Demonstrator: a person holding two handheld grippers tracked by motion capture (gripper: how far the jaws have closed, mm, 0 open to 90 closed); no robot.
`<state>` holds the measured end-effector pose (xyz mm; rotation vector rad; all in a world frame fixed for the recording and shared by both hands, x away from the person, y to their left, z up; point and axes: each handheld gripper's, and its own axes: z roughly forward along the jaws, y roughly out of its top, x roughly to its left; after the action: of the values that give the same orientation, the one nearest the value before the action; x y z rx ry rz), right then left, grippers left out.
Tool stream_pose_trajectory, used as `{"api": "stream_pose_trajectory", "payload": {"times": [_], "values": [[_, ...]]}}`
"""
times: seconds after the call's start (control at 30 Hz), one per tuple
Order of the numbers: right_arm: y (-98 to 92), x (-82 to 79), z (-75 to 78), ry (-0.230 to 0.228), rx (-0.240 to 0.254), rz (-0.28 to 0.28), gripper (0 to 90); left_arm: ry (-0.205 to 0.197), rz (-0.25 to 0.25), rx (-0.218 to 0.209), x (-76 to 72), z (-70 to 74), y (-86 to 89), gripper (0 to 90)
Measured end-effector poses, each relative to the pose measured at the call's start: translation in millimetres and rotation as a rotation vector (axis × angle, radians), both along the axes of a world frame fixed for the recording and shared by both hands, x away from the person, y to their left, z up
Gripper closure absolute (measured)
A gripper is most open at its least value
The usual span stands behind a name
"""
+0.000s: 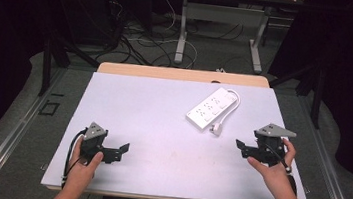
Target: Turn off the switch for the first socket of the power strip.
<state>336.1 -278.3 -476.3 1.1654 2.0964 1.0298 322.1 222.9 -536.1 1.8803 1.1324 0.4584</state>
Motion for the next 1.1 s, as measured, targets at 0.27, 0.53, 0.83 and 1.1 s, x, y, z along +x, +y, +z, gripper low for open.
{"api": "stream_pose_trajectory", "payload": {"times": [0.27, 0.53, 0.83, 1.1], "values": [[3.5, 9.5, 15.0, 0.006, 0.001, 0.013, 25.7, 0.004, 0.002, -0.008, -0.4, -0.2, -0.3, 0.3], [6.4, 20.5, 29.7, 0.014, -0.015, 0.023, 25.7, 0.004, 0.003, -0.008, -0.4, -0.3, -0.3, 0.3], [14.3, 32.5, 40.7, 0.037, -0.061, 0.048, 25.7, 0.001, 0.008, -0.013, -0.5, -1.3, -1.3, 0.4], [19.7, 41.8, 47.0, 0.056, -0.063, 0.055, 25.7, 0.010, 0.002, -0.008, -0.8, -0.5, -0.5, 0.3]]}}
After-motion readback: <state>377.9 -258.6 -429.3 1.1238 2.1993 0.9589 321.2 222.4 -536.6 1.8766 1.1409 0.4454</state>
